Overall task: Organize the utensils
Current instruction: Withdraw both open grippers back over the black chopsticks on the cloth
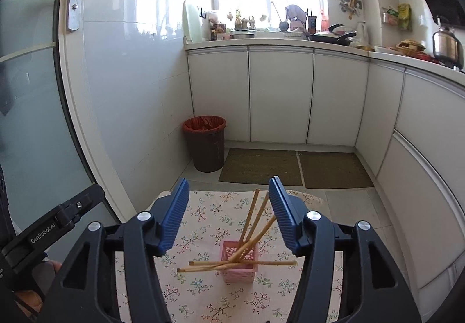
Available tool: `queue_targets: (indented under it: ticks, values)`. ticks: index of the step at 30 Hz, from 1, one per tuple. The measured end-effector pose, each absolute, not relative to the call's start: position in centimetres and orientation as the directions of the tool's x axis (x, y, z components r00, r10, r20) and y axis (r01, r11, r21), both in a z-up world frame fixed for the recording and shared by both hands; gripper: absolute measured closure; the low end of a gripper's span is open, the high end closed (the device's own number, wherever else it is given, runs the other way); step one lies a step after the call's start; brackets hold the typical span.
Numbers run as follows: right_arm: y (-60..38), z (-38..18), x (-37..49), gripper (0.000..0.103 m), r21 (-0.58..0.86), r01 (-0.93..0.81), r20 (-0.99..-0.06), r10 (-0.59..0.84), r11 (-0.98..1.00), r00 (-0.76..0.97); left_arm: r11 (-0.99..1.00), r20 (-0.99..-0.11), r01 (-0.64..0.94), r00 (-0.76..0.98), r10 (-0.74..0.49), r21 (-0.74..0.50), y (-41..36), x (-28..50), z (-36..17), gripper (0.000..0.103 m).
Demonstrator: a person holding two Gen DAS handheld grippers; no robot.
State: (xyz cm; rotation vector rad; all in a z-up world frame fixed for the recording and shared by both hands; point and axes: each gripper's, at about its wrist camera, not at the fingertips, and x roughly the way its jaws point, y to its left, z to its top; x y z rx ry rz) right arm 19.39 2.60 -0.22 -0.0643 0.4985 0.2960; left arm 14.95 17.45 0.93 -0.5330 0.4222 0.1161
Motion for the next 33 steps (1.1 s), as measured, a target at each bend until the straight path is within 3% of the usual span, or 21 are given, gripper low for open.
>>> queue_targets:
  ticks: [6, 20, 26, 33]
  values:
    - [-0.1, -0.8, 16.9, 0.025, 0.066, -0.227, -0.500, 0.229, 0.972, 0.835, 0.888, -0.444, -0.213, 0.896, 0.011, -0.408, 14.8, 13.2, 0.7, 0.018]
    - [-6.6, -4.9, 12.1, 0.007, 0.145, -0.093, -0.573, 0.161, 0.985, 0.804, 0.940, -0.500, -0.172, 0.866, 0.001, -0.296, 9.3, 10.4, -0.9, 0.007]
    - [-11.7, -10.0, 10.3, 0.007, 0.226, -0.009, -0.657, 0.159, 0.974, 0.737, 0.968, -0.651, -0.135, 0.758, -0.037, -0.212, 6.0, 12.5, -5.3, 0.007]
    - [-17.9, -16.6, 9.8, 0.007, 0.204, 0.104, -0.742, 0.085, 0.973, 0.665, 0.989, -0.847, -0.074, 0.527, -0.068, -0.125, 1.8, 17.1, -15.4, 0.007]
